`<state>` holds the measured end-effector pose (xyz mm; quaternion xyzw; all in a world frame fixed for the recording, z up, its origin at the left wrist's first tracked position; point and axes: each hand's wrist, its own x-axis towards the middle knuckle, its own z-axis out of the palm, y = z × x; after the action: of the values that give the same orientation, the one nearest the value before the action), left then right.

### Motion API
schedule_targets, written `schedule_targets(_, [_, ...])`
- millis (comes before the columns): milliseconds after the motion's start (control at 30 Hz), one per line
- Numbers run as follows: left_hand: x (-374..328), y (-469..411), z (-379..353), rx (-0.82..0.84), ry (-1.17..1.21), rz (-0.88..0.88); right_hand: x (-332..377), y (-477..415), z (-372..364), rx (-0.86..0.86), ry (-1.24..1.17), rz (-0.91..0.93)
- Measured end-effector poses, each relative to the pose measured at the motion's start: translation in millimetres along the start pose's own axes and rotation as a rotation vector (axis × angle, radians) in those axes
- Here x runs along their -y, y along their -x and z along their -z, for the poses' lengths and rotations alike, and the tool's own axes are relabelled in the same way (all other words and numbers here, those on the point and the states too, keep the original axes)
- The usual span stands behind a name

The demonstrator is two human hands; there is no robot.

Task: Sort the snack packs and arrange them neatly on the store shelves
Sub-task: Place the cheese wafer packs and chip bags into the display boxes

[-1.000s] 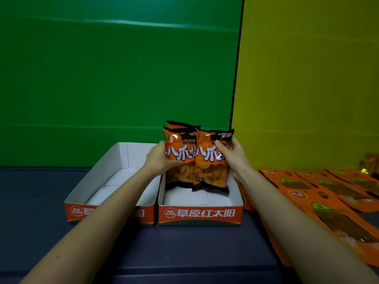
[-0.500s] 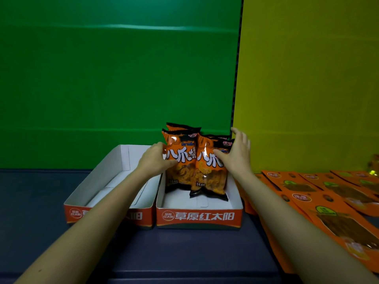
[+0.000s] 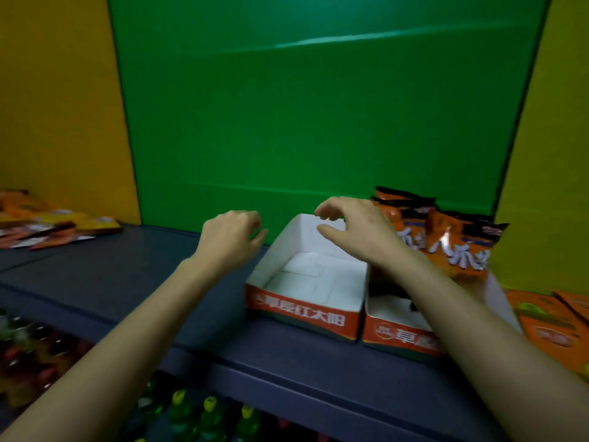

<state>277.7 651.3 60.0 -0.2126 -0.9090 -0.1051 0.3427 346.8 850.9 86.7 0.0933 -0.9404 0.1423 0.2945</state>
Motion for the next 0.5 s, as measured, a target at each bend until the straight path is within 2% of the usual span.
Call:
schedule_targets(200, [119.2, 46.6, 30.6, 0.050, -0.098, 0.139, 102.3, -32.8, -69.2, 0.138, -0.090, 0.103])
schedule_targets(500, [311.5, 113.6, 80.2, 0.111, -0.213, 0.262, 262.5, -85.1, -184.4, 0.255, -0.191, 0.148])
